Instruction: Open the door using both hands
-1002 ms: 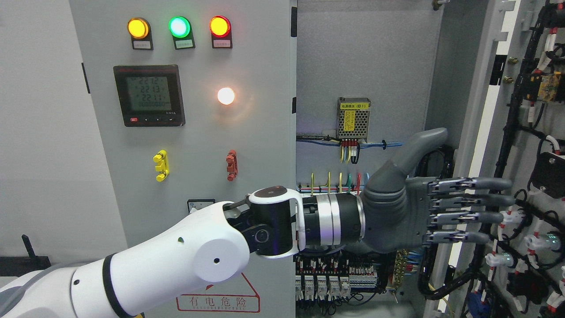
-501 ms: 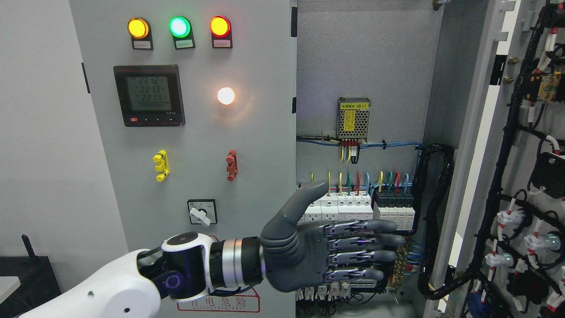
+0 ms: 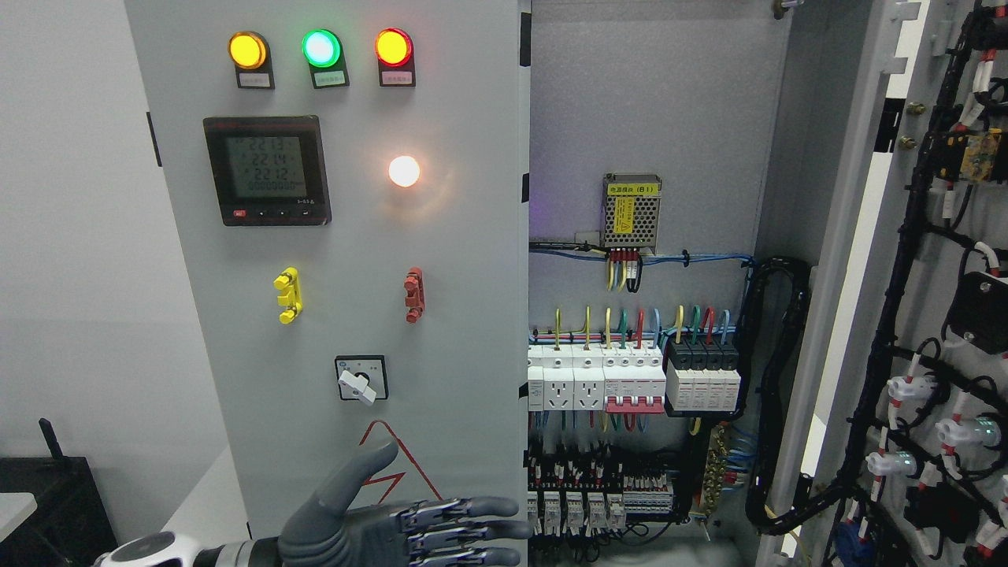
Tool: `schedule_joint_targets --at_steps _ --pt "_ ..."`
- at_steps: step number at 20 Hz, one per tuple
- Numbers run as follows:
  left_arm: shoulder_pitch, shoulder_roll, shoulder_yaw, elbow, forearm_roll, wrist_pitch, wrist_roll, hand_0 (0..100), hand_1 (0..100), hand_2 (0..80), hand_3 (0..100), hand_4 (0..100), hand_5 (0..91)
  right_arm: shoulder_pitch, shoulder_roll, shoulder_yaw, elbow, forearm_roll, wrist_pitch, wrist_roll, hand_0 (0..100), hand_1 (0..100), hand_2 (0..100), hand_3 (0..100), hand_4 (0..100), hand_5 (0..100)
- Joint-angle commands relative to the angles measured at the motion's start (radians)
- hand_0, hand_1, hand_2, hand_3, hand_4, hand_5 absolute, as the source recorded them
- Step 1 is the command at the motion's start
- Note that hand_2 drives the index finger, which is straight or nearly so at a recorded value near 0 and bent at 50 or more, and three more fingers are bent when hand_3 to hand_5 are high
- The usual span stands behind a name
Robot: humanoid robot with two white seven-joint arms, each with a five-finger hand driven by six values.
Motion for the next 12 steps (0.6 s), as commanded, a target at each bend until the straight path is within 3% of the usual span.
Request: schedule_joint_targets --at_steps 1,6,9,12 --pt "0.284 0.268 0.178 0.030 -0.080 -0.019 -0.008 0 0 0.0 0 0 0.0 0.000 0.000 0.000 0.000 0.006 0.000 0.000 38 0 0 0 0 0" --pt "0.544 0.309 0.186 0.116 -0.206 -0.242 -0.033 0 0 0.0 0 0 0.0 0.000 0.000 0.000 0.000 0.006 0.000 0.000 38 0 0 0 0 0" --pt "0.685 0.294 0.187 0.217 -0.249 -0.327 -0.054 0 0 0.0 0 0 0.0 0.000 0.000 0.000 0.000 0.006 0.000 0.000 38 0 0 0 0 0" --pt "0.871 0.247 0.189 0.315 -0.302 -0.512 -0.056 0 0 0.0 0 0 0.0 0.000 0.000 0.000 0.000 0.006 0.000 0.000 38 0 0 0 0 0"
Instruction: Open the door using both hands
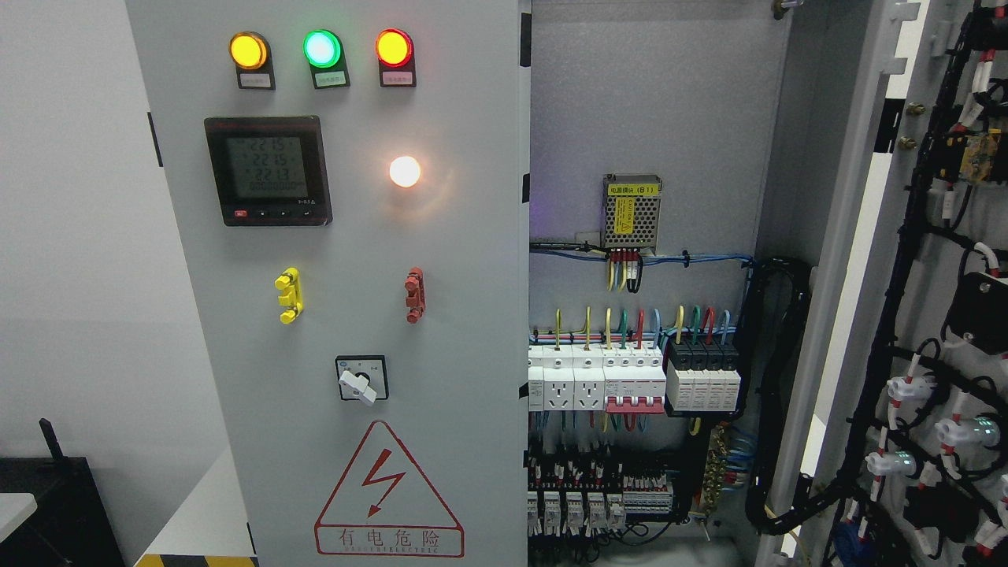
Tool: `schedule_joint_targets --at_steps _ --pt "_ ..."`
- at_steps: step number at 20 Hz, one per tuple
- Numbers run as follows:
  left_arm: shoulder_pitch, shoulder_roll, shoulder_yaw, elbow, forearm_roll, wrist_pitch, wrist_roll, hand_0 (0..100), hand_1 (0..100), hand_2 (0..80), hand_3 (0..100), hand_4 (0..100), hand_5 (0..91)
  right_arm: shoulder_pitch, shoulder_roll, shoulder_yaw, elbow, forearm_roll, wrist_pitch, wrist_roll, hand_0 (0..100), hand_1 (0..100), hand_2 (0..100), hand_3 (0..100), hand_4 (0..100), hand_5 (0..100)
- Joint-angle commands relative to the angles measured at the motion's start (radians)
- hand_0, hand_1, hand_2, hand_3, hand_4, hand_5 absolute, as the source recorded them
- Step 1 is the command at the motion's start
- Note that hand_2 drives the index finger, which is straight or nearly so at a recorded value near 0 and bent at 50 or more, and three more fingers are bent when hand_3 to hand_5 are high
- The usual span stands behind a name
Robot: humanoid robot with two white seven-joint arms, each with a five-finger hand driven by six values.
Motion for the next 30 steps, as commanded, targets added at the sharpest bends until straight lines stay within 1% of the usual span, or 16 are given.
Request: schedule_joint_targets --at_steps 1,3,4,6,7,9,10,12,15,19,22,24,27,28,30 --pt "0.352 0.040 0.066 0.246 -0.118 -0.198 -0.007 0 0 0.0 0 0 0.0 0.000 0.000 0.000 0.000 0.006 0.000 0.000 38 0 0 0 0 0" --pt "0.437 -0.006 0.088 0.330 -0.149 -0.249 -0.007 0 0 0.0 0 0 0.0 0.000 0.000 0.000 0.000 0.006 0.000 0.000 38 0 0 0 0 0" --pt "0.472 -0.036 0.101 0.361 -0.157 -0.249 -0.007 0 0 0.0 0 0 0.0 0.000 0.000 0.000 0.000 0.006 0.000 0.000 38 0 0 0 0 0" --pt "0.563 -0.124 0.161 0.455 -0.193 -0.250 -0.010 0 0 0.0 0 0 0.0 0.000 -0.001 0.000 0.000 0.005 0.000 0.000 38 0 0 0 0 0" --pt "0.600 -0.153 0.184 0.486 -0.213 -0.250 -0.017 0 0 0.0 0 0 0.0 0.000 0.000 0.000 0.000 0.006 0.000 0.000 38 0 0 0 0 0" --pt "0.687 -0.236 0.259 0.584 -0.278 -0.250 -0.029 0 0 0.0 0 0 0.0 0.000 0.000 0.000 0.000 0.006 0.000 0.000 38 0 0 0 0 0" --pt "0.712 -0.274 0.285 0.627 -0.311 -0.250 -0.029 0 0 0.0 0 0 0.0 0.000 0.000 0.000 0.000 0.006 0.000 0.000 38 0 0 0 0 0" --pt "0.724 -0.361 0.313 0.714 -0.373 -0.250 -0.029 0 0 0.0 0 0 0.0 0.000 0.000 0.000 0.000 0.006 0.000 0.000 38 0 0 0 0 0" --pt "0.712 -0.502 0.324 0.912 -0.459 -0.259 -0.029 0 0 0.0 0 0 0.0 0.000 0.000 0.000 0.000 0.006 0.000 0.000 38 0 0 0 0 0" --pt "0.695 -0.685 0.326 1.136 -0.603 -0.330 -0.027 0 0 0.0 0 0 0.0 0.000 -0.001 0.000 0.000 0.006 0.000 0.000 38 0 0 0 0 0" --pt "0.617 -0.834 0.342 1.355 -0.678 -0.385 -0.027 0 0 0.0 0 0 0.0 0.000 0.000 0.000 0.000 0.005 0.000 0.000 38 0 0 0 0 0" --pt "0.543 -0.930 0.350 1.479 -0.709 -0.385 -0.021 0 0 0.0 0 0 0.0 0.000 0.000 0.000 0.000 0.006 0.000 0.000 38 0 0 0 0 0" --pt "0.462 -1.018 0.355 1.595 -0.712 -0.382 -0.018 0 0 0.0 0 0 0.0 0.000 0.000 0.000 0.000 0.006 0.000 0.000 38 0 0 0 0 0" --pt "0.425 -1.059 0.356 1.651 -0.712 -0.384 -0.017 0 0 0.0 0 0 0.0 0.000 0.000 0.000 0.000 0.006 0.000 0.000 38 0 0 0 0 0" --pt "0.372 -1.127 0.358 1.746 -0.712 -0.378 0.018 0 0 0.0 0 0 0.0 0.000 0.000 0.000 0.000 0.006 0.000 0.000 38 0 0 0 0 0"
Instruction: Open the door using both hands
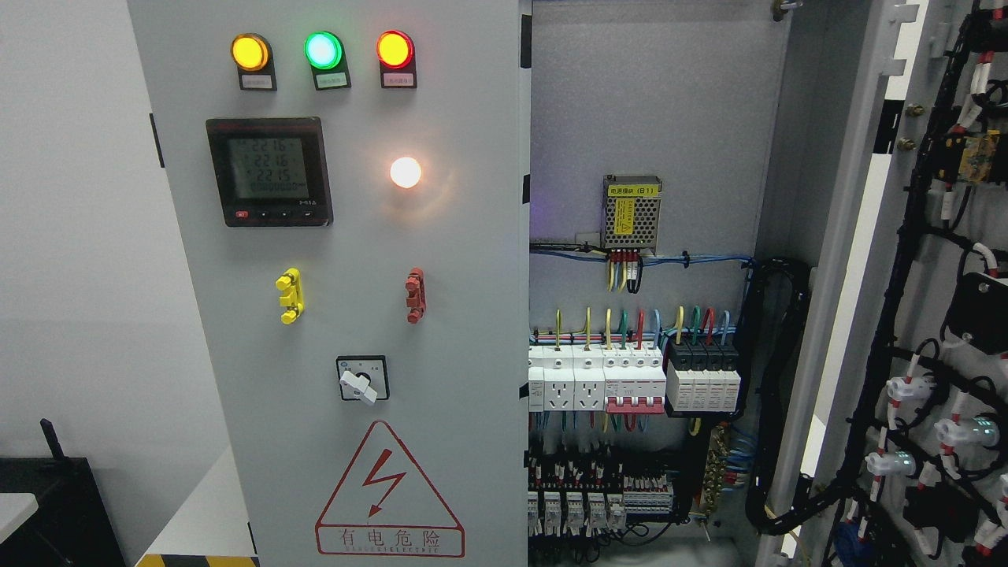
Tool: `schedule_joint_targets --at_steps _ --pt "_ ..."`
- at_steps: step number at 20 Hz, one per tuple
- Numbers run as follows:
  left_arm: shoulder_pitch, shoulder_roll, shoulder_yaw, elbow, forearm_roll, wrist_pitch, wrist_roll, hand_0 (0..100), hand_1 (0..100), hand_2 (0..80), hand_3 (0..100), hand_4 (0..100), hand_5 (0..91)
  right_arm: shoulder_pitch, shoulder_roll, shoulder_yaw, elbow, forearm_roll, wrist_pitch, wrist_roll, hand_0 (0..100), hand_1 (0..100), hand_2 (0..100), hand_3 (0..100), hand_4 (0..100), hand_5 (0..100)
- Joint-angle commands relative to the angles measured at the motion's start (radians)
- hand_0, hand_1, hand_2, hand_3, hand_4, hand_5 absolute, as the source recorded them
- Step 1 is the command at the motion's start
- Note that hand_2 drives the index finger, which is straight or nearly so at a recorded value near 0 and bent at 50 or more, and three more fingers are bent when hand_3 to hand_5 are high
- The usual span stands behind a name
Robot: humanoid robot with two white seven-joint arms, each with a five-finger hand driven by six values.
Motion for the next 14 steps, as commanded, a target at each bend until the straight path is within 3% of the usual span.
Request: schedule_joint_targets --at_steps 1,3,6,9,11,13,14 --pt "-0.150 -0.432 0.058 0.578 -0.046 0.010 0.052 0 0 0.0 0 0 0.0 0.000 0.000 0.000 0.000 0.006 0.000 0.000 38 0 0 0 0 0" --pt "-0.165 -0.478 0.101 0.589 -0.051 0.039 0.087 0 0 0.0 0 0 0.0 0.000 0.000 0.000 0.000 0.006 0.000 0.000 38 0 0 0 0 0" --pt "-0.211 -0.527 0.220 0.616 -0.170 0.162 0.143 0 0 0.0 0 0 0.0 0.000 0.000 -0.002 0.000 0.005 0.000 0.000 38 0 0 0 0 0" --pt "-0.226 -0.540 0.464 0.612 -0.357 0.190 0.230 0 0 0.0 0 0 0.0 0.000 0.000 0.000 -0.002 0.005 0.000 0.000 38 0 0 0 0 0" --pt "-0.226 -0.546 0.654 0.613 -0.562 0.191 0.273 0 0 0.0 0 0 0.0 0.000 0.000 -0.002 0.000 0.005 0.000 0.000 38 0 0 0 0 0" --pt "-0.226 -0.553 0.754 0.616 -0.679 0.194 0.304 0 0 0.0 0 0 0.0 0.000 0.000 0.000 0.000 0.005 0.000 0.000 38 0 0 0 0 0" --pt "-0.226 -0.555 0.784 0.618 -0.698 0.194 0.319 0 0 0.0 0 0 0.0 0.000 0.000 0.000 0.000 0.006 0.000 0.000 38 0 0 0 0 0"
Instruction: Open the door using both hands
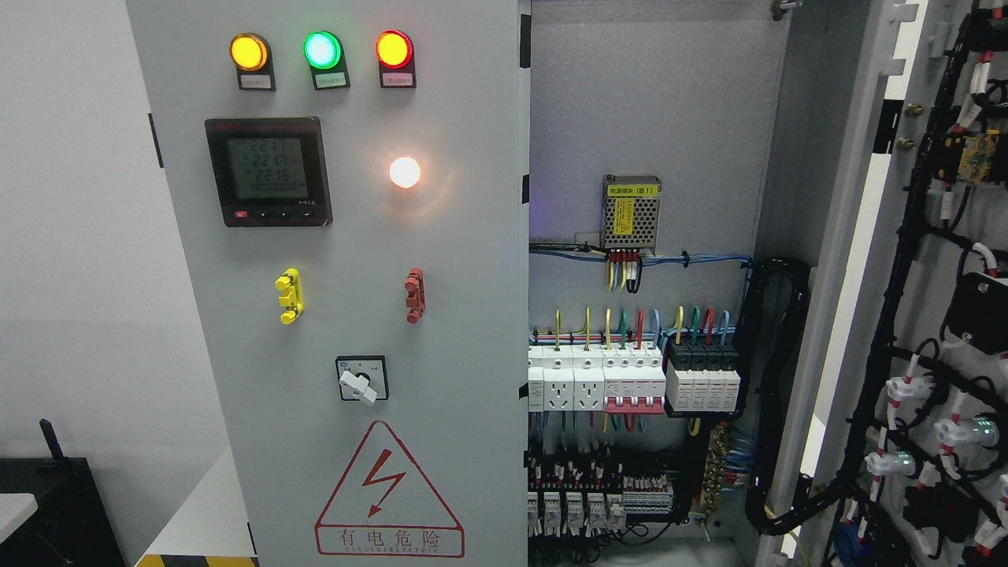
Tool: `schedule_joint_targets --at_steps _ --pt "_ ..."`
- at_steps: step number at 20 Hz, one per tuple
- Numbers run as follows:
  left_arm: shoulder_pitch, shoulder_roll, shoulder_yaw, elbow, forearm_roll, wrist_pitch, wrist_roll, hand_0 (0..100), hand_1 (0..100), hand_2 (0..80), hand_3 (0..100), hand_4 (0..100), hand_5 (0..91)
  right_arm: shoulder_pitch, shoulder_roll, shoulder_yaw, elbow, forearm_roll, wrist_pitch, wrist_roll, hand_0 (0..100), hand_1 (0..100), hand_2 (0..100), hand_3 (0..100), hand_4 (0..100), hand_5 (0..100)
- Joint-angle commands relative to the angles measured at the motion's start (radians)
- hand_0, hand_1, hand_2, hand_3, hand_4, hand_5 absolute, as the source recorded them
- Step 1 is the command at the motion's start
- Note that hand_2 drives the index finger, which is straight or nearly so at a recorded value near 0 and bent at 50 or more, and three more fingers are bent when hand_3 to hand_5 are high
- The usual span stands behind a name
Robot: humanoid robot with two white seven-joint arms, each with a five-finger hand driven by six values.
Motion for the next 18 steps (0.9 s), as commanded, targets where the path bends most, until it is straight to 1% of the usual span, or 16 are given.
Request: schedule_joint_targets --at_steps 1,2,5,8,11,14,18 --pt "-0.017 -0.180 0.492 0.179 -0.283 0.017 0.068 0 0 0.0 0 0 0.0 0.000 0.000 0.000 0.000 0.005 0.001 0.000 38 0 0 0 0 0" --pt "-0.017 -0.182 0.509 0.177 -0.283 0.046 0.077 0 0 0.0 0 0 0.0 0.000 0.000 0.000 0.000 0.005 0.001 0.000 38 0 0 0 0 0" --pt "-0.017 -0.180 0.550 0.170 -0.285 0.135 0.077 0 0 0.0 0 0 0.0 0.000 0.000 0.000 0.000 0.005 0.001 0.000 38 0 0 0 0 0" --pt "-0.017 -0.180 0.587 0.164 -0.288 0.152 0.083 0 0 0.0 0 0 0.0 0.000 0.000 -0.001 0.000 0.005 0.001 0.000 38 0 0 0 0 0" --pt "-0.017 -0.182 0.609 0.164 -0.288 0.165 0.114 0 0 0.0 0 0 0.0 0.000 0.000 -0.001 -0.001 0.005 0.001 0.000 38 0 0 0 0 0" --pt "-0.016 -0.180 0.616 0.160 -0.288 0.225 0.116 0 0 0.0 0 0 0.0 0.000 0.000 -0.001 -0.003 0.003 0.001 0.000 38 0 0 0 0 0" --pt "-0.016 -0.180 0.613 0.156 -0.290 0.241 0.117 0 0 0.0 0 0 0.0 0.002 -0.001 -0.003 -0.061 0.003 0.001 0.000 38 0 0 0 0 0"
